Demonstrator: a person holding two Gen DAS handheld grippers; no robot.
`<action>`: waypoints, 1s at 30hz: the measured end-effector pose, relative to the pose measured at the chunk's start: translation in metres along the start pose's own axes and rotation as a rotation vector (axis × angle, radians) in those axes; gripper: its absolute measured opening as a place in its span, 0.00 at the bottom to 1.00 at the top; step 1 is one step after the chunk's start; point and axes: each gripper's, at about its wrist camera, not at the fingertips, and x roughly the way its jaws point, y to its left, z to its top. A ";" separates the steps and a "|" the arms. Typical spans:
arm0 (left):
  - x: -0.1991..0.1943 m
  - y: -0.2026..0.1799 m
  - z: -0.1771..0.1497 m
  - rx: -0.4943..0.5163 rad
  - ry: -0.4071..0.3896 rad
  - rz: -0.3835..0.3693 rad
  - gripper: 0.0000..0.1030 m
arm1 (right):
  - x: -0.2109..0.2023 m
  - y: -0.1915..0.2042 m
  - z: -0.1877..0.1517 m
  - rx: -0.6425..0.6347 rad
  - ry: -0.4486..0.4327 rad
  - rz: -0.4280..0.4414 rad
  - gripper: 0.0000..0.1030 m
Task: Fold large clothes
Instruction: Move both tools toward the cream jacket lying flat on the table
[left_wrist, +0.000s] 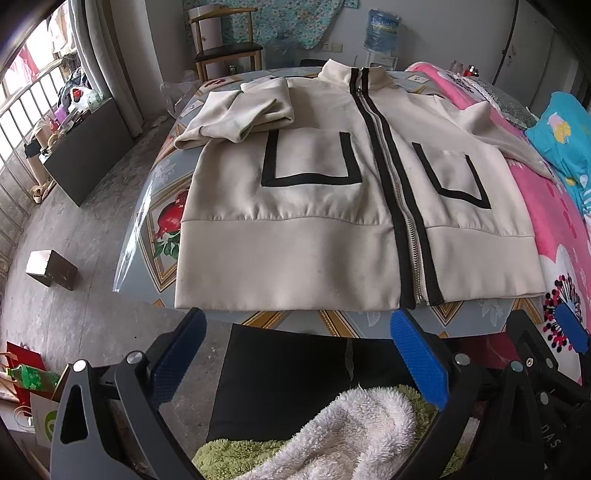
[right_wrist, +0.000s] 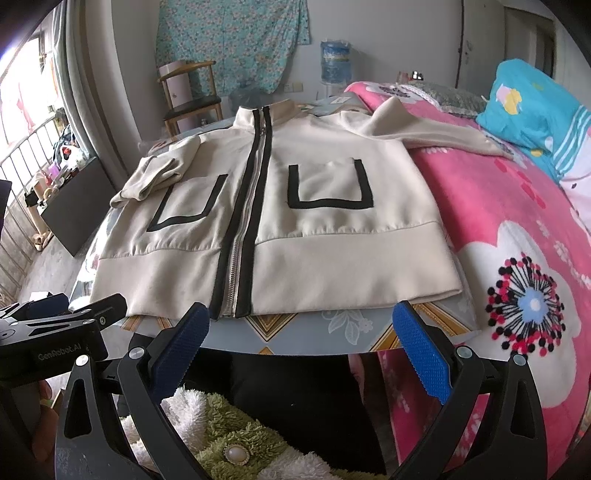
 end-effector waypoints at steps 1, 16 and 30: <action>0.000 0.000 0.000 0.000 -0.001 0.002 0.95 | 0.000 0.000 0.001 0.000 0.001 0.000 0.93; -0.001 0.001 0.000 -0.001 -0.003 0.003 0.95 | -0.001 0.000 0.002 -0.004 -0.002 -0.003 0.93; -0.002 0.005 0.001 -0.005 -0.005 0.008 0.95 | -0.002 0.000 0.004 -0.009 -0.008 -0.008 0.93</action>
